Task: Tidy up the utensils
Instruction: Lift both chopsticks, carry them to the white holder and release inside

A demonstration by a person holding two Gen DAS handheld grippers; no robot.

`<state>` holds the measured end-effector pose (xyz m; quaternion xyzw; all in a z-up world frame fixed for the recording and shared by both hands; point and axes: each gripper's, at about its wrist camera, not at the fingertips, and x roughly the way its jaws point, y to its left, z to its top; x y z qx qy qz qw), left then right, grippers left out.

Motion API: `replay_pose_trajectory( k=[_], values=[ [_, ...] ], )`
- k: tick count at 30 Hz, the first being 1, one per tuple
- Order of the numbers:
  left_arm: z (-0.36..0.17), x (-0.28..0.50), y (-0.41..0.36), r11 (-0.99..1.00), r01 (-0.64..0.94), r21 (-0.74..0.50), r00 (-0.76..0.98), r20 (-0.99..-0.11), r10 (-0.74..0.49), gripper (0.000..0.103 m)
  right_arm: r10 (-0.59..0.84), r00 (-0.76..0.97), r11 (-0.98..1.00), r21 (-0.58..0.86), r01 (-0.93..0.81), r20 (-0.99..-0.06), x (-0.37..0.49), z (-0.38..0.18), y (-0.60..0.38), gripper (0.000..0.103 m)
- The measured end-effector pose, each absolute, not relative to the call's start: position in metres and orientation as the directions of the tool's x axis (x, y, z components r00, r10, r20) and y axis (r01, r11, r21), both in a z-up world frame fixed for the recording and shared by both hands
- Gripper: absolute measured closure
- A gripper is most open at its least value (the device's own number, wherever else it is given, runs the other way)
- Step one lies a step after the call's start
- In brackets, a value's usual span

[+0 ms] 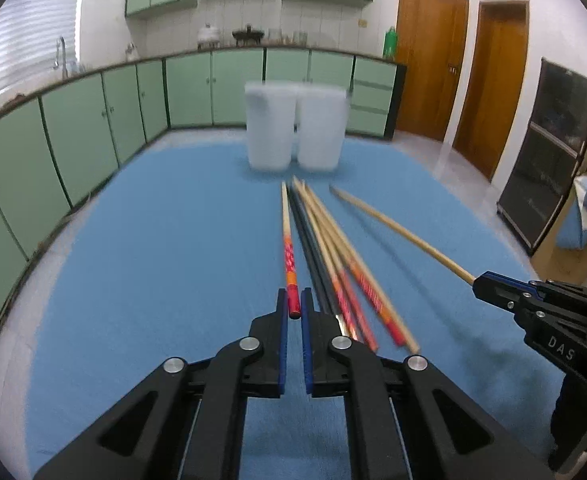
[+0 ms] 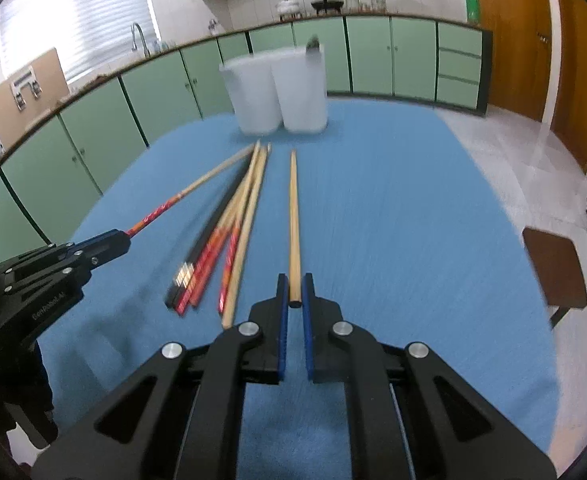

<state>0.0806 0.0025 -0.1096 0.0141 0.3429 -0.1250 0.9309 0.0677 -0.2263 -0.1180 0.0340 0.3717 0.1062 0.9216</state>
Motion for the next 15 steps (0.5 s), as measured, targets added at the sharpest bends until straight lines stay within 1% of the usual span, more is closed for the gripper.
replay_pose_trajectory(
  k=[5, 10, 15],
  values=[
    [-0.062, 0.083, 0.009, 0.965, 0.256, -0.054, 0.801, -0.547, -0.243, 0.097, 0.24, 0.757, 0.971, 0.135, -0.2, -0.608, 0.073, -0.075, -0.233, 0.097],
    [-0.024, 0.097, 0.012, 0.957, 0.282, -0.071, 0.837, -0.468, -0.282, 0.097, 0.264, 0.787, 0.964, 0.143, -0.223, -0.558, 0.087, -0.04, -0.239, 0.097],
    [0.0, 0.122, 0.01, 0.944, 0.321, -0.073, 0.844, -0.431, -0.32, 0.097, 0.3, 0.795, 0.953, 0.141, -0.267, -0.527, 0.113, -0.008, -0.242, 0.097]
  ],
)
